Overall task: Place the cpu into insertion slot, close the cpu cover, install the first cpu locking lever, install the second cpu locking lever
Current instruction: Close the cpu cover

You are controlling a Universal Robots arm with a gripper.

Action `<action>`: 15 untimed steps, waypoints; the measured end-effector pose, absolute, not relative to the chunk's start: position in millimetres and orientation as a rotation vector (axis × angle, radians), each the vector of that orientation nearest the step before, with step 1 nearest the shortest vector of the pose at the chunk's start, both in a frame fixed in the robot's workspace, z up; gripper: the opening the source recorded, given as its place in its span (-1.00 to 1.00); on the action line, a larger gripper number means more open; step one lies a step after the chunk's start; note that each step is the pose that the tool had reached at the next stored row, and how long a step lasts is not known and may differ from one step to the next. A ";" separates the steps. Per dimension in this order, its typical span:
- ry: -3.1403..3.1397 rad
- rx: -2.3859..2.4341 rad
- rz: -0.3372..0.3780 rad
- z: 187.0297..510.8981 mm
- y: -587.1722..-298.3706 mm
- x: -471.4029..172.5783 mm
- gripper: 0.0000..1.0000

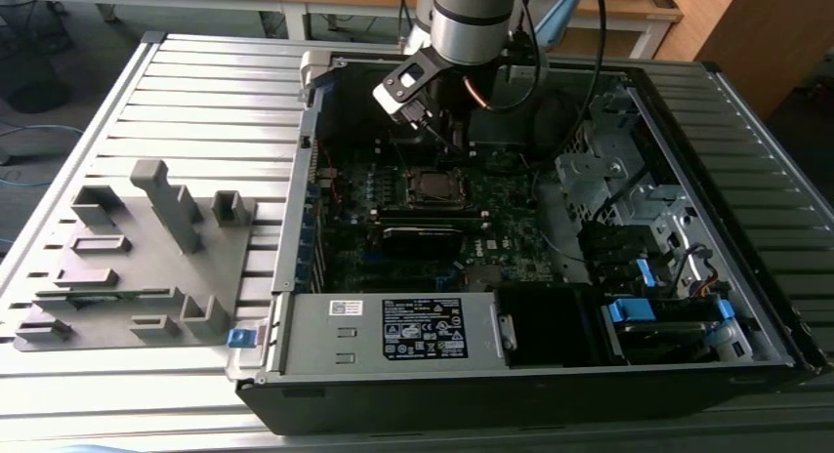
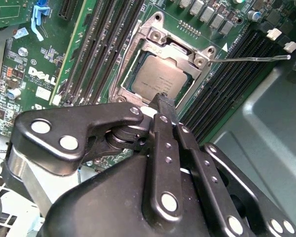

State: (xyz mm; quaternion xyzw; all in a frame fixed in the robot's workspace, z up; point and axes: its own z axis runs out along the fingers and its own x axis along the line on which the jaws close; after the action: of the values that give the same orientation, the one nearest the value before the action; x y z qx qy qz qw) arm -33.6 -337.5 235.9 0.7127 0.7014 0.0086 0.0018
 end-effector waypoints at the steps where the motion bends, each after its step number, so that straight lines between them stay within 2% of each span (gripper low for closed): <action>1: 2.203 2.234 0.027 235.9 -337.5 -33.6 -0.79; 15: 2.388 2.039 0.027 235.4 -337.4 -33.6 -0.79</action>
State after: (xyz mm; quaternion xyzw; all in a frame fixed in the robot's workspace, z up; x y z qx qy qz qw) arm -33.6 -337.4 235.4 0.6493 0.7605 0.0088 0.0010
